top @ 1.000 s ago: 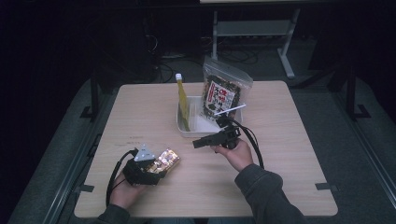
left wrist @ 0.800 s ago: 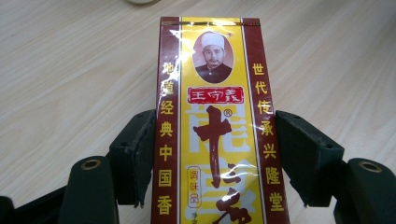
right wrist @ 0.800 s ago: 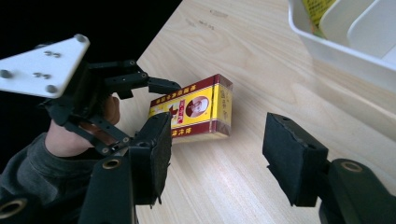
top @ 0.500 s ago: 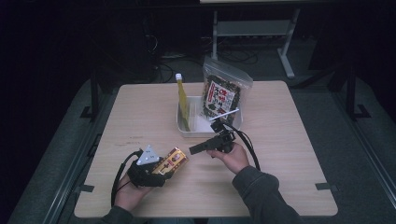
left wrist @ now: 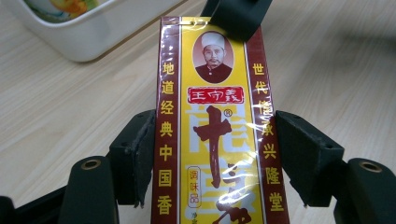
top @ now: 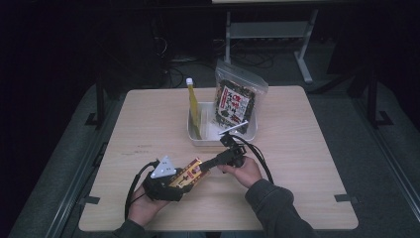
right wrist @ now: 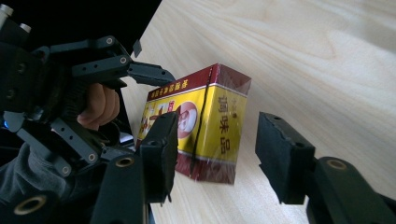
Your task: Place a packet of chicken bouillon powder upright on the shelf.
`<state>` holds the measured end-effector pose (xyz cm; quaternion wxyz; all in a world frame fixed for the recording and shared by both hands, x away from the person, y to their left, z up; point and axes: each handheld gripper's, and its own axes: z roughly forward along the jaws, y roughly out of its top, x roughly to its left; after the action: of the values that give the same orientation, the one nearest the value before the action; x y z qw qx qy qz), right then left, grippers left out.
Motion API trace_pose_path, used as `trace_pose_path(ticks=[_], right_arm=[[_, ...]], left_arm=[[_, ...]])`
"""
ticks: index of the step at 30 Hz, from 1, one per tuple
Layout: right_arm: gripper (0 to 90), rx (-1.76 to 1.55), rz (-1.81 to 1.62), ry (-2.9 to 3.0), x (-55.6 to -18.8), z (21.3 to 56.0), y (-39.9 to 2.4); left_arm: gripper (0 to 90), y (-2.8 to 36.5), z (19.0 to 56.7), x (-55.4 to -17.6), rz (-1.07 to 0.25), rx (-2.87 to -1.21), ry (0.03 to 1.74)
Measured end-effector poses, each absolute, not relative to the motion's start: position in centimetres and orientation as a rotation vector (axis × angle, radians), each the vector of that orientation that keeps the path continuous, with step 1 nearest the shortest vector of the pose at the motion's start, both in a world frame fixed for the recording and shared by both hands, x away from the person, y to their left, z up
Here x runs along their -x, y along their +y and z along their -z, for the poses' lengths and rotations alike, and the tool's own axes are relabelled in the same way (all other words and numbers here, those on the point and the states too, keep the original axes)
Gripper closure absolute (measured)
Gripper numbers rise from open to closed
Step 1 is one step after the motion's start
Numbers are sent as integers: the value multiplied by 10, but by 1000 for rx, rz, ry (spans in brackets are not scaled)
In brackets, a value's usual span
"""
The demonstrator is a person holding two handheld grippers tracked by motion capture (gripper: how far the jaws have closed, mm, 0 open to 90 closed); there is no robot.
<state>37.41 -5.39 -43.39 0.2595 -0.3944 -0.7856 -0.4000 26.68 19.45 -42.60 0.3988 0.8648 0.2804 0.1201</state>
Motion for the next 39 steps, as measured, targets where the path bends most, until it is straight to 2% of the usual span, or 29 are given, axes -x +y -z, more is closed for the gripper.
trace_pose_path(ticks=[15,21,33,39], right_arm=[[551,1087,1042,-2100,-375,432,-46],[647,1119,1038,-2046,-375,425,-47],[684,1148,1058,-2127,-372,402,-36],[684,1197,1085,-2149,-376,393,-47]], left_arm=[[324,192,426,-267,-301,-2181,688],[323,192,431,-269,-284,-2216,687],[295,195,429,-270,-351,-2170,701],[266,203,427,-270,-367,-2135,729]])
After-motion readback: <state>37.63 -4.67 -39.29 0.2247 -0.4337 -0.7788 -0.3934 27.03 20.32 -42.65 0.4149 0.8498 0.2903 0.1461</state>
